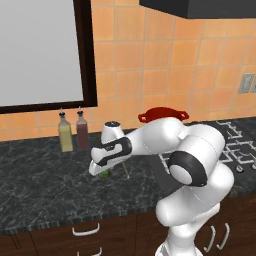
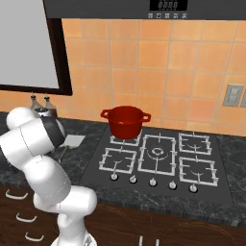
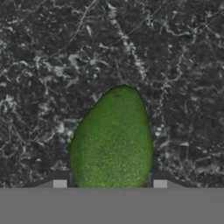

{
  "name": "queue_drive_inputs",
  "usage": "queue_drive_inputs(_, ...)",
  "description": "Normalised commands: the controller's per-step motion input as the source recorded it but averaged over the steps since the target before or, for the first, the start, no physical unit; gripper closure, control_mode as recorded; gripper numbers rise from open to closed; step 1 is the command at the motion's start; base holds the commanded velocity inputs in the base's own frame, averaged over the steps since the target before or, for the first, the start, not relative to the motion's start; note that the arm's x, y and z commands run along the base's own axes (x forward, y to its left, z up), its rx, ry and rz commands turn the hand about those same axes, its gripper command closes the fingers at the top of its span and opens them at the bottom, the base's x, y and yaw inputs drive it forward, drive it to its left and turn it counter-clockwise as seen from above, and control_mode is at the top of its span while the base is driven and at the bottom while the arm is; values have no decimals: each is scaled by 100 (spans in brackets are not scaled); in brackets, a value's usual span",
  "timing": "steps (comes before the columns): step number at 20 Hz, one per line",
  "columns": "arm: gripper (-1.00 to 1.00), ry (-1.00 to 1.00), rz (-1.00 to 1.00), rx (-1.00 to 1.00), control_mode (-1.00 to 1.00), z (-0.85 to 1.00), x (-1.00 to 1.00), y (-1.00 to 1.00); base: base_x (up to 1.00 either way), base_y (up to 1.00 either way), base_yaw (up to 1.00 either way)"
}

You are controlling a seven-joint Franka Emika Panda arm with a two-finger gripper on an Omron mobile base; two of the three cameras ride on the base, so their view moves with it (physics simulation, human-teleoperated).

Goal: Put the potato and avocado in the pot. Retrieve the spatula and lightly stir the vegetables in the pot.

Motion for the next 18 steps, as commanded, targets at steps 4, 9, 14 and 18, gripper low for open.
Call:
queue_drive_inputs(4, 100, -7, 0, -2, -100, 15, -8, 2, 0, 0, 0)
queue_drive_inputs(9, 100, -16, -4, 1, -100, 95, -36, -40, 0, 0, 0)
queue_drive_inputs(14, 100, -18, -20, 9, -100, 100, 4, -63, 0, 0, 0)
queue_drive_inputs(18, 100, -19, -25, 13, -100, 100, 32, -65, 0, 0, 0)
